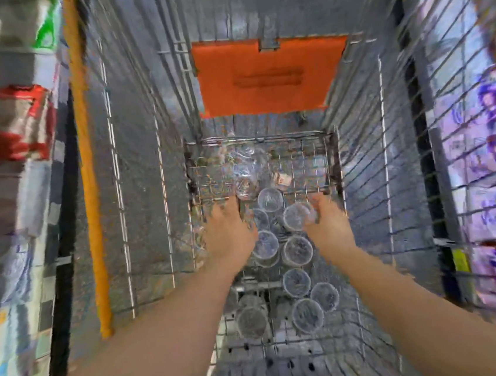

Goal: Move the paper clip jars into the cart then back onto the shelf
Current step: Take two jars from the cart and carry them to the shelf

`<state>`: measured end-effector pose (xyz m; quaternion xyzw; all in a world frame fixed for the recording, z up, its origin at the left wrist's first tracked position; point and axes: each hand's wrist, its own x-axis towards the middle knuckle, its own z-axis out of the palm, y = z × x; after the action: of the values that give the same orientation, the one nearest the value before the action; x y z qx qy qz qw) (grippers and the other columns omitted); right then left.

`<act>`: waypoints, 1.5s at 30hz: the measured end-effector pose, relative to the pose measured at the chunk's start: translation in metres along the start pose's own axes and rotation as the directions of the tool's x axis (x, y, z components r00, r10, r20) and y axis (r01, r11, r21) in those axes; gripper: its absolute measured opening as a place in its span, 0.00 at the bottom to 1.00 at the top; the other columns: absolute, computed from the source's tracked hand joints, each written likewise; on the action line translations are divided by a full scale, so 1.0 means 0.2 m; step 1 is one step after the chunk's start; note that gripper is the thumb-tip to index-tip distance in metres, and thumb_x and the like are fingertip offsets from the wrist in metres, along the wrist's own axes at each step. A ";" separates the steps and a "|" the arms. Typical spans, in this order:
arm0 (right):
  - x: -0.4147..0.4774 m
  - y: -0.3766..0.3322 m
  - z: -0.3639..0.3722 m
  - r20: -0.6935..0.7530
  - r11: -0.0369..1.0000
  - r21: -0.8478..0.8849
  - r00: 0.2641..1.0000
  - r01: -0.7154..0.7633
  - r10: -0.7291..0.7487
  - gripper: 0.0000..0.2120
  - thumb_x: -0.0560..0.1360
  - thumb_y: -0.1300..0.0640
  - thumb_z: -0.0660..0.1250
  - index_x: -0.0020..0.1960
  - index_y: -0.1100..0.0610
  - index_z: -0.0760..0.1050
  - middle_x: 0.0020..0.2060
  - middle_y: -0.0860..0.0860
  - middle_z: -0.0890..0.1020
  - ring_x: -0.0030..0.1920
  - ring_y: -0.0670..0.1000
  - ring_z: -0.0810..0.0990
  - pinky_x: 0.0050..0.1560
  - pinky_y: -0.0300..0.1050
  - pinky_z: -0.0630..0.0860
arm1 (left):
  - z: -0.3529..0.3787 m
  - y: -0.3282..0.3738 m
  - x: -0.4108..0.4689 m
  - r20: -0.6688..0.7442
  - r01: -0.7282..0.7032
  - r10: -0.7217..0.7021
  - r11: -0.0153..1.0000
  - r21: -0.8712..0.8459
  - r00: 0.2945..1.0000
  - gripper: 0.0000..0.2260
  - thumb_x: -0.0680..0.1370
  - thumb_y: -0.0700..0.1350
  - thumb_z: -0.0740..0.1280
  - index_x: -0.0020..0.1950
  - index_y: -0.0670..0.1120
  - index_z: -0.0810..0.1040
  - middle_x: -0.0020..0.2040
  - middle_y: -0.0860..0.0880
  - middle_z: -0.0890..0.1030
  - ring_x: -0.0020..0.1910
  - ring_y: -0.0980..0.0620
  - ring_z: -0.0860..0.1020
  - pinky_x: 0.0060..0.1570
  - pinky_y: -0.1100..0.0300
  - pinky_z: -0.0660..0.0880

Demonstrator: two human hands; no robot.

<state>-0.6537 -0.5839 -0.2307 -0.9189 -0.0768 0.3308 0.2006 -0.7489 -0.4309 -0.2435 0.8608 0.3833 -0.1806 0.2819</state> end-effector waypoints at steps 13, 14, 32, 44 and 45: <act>0.25 0.12 0.23 0.064 0.943 -0.325 0.997 0.064 -0.046 0.34 0.71 0.47 0.70 0.73 0.48 0.58 0.66 0.47 0.71 0.69 0.53 0.64 0.71 0.55 0.56 | 0.46 -0.07 0.01 0.215 -0.214 0.181 0.967 0.139 0.960 0.30 0.74 0.49 0.69 0.72 0.52 0.59 0.72 0.46 0.60 0.66 0.45 0.65 0.65 0.53 0.67; 0.26 0.13 0.22 -0.005 0.963 -0.266 0.999 0.048 -0.051 0.33 0.69 0.46 0.71 0.70 0.48 0.62 0.62 0.47 0.74 0.65 0.52 0.68 0.69 0.54 0.61 | 0.44 -0.10 0.01 0.179 -0.195 0.172 0.973 0.122 0.969 0.30 0.74 0.51 0.69 0.72 0.52 0.59 0.71 0.47 0.61 0.66 0.46 0.66 0.65 0.54 0.66; 0.50 0.25 0.14 -0.066 0.992 0.017 0.990 -0.122 0.123 0.27 0.73 0.52 0.68 0.69 0.54 0.64 0.63 0.54 0.72 0.60 0.57 0.72 0.59 0.52 0.71 | 0.41 -0.24 0.02 0.093 -0.095 0.084 0.988 0.120 0.992 0.29 0.74 0.50 0.68 0.72 0.50 0.59 0.71 0.46 0.58 0.68 0.46 0.62 0.65 0.53 0.65; 0.58 0.01 0.19 0.082 0.828 -0.452 0.940 0.332 -0.332 0.31 0.74 0.58 0.66 0.74 0.47 0.58 0.70 0.51 0.67 0.71 0.56 0.62 0.70 0.56 0.58 | 0.30 -0.20 0.22 -0.103 0.105 -0.096 0.990 0.090 0.990 0.31 0.74 0.50 0.67 0.72 0.51 0.55 0.71 0.45 0.61 0.70 0.46 0.61 0.71 0.46 0.57; 0.59 -0.01 0.21 0.107 0.815 -0.462 0.935 0.349 -0.339 0.32 0.74 0.59 0.66 0.74 0.47 0.58 0.70 0.51 0.67 0.70 0.56 0.62 0.70 0.56 0.58 | 0.30 -0.22 0.24 -0.070 0.134 -0.126 0.984 0.116 0.990 0.34 0.74 0.51 0.68 0.73 0.51 0.53 0.72 0.44 0.59 0.71 0.44 0.59 0.71 0.44 0.55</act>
<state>-0.5892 -0.5356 -0.3280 -0.9073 -0.3218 0.2694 0.0253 -0.7570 -0.4178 -0.3305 0.8546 0.4358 -0.1944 0.2048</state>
